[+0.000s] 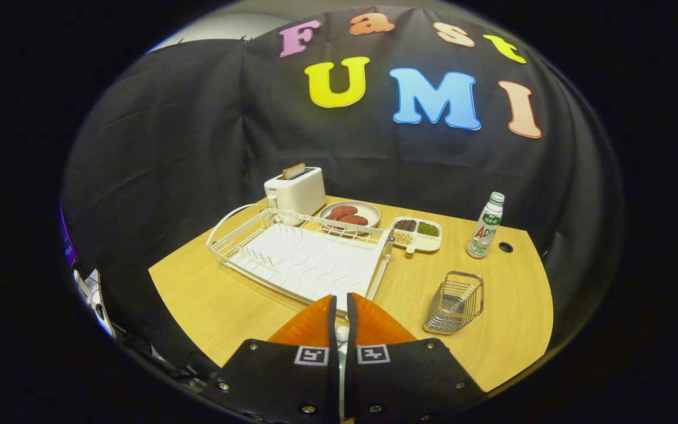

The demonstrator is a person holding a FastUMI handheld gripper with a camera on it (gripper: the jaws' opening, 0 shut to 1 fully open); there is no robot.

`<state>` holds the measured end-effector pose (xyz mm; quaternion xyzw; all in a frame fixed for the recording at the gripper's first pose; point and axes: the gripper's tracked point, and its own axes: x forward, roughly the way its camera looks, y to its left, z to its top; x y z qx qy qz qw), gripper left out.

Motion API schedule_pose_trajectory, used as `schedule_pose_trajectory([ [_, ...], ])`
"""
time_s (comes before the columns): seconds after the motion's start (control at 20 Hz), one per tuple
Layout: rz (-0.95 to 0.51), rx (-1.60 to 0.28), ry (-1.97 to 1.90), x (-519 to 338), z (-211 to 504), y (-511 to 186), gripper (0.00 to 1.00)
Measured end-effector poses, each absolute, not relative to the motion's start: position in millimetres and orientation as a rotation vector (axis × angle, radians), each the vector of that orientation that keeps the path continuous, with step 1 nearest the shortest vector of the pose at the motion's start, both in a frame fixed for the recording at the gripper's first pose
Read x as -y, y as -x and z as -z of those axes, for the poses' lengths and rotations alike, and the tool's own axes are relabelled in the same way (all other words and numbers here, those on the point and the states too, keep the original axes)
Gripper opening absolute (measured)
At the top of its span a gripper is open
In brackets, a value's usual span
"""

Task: Take the plate from the dish rack, then take the spoon from the basket and place it into the plate.

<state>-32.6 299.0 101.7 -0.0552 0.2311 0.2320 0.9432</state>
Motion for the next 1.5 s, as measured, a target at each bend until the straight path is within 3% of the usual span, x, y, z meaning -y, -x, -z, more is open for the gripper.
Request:
schedule_pose_trajectory([
  [0.3, -0.512, -0.484, 0.147, -319, -92, 36, 0.04],
  [0.5, -0.543, -0.455, 0.182, -329, -97, 38, 0.12],
  [0.75, -0.520, -0.423, 0.179, -321, -110, 35, 0.13],
  [1.15, -0.339, -0.253, 0.106, -256, -181, 7, 0.13],
  [1.4, -0.165, -0.021, 0.015, -185, -279, 4, 0.13],
  [1.5, -0.148, 0.083, -0.036, -170, -308, 5, 0.54],
])
